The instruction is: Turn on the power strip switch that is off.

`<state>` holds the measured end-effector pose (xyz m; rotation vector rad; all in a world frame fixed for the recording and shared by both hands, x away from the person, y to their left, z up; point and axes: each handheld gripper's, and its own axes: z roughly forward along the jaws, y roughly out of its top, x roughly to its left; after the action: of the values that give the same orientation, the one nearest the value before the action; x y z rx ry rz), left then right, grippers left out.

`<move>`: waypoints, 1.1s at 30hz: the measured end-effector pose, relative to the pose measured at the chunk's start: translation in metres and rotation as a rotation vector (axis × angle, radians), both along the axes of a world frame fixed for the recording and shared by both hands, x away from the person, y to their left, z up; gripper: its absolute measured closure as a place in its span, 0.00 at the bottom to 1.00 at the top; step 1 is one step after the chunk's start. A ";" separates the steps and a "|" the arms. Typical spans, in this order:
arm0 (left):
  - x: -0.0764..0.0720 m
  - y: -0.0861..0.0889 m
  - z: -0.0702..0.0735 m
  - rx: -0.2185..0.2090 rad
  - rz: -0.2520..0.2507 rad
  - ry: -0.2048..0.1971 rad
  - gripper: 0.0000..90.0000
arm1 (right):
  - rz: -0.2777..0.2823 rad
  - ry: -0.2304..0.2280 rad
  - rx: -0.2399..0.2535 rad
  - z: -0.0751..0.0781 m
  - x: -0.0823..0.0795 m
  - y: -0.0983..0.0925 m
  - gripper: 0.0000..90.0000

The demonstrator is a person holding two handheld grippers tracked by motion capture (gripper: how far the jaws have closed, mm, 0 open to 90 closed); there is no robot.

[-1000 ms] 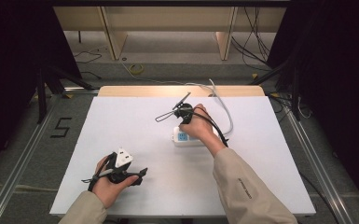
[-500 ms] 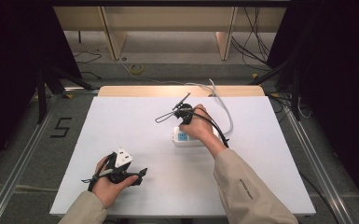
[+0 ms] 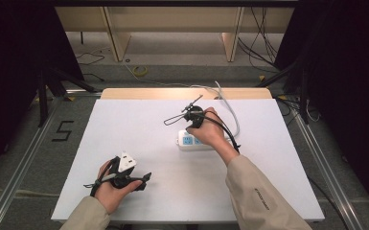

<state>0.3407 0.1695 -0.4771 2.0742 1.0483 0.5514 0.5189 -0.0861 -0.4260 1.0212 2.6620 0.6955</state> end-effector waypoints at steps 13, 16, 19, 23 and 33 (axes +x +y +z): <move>0.000 0.001 0.000 0.009 -0.001 0.005 0.22 | -0.001 -0.005 0.045 0.005 -0.016 -0.024 0.93; 0.000 0.000 -0.001 0.008 0.000 0.008 0.22 | -0.005 -0.010 0.060 0.006 -0.022 -0.032 0.91; -0.001 0.001 -0.001 0.009 0.000 0.008 0.22 | -0.009 -0.004 0.079 0.006 -0.028 -0.039 0.88; 0.000 0.001 -0.001 0.011 0.001 0.009 0.22 | -0.005 -0.011 0.101 0.006 -0.038 -0.048 0.85; -0.001 0.002 -0.001 0.010 0.003 0.011 0.22 | -0.015 -0.057 0.162 0.007 -0.065 -0.077 0.76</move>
<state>0.3399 0.1711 -0.4780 2.0869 1.0576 0.5483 0.4540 -0.1635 -0.4189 1.0429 2.5814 0.9360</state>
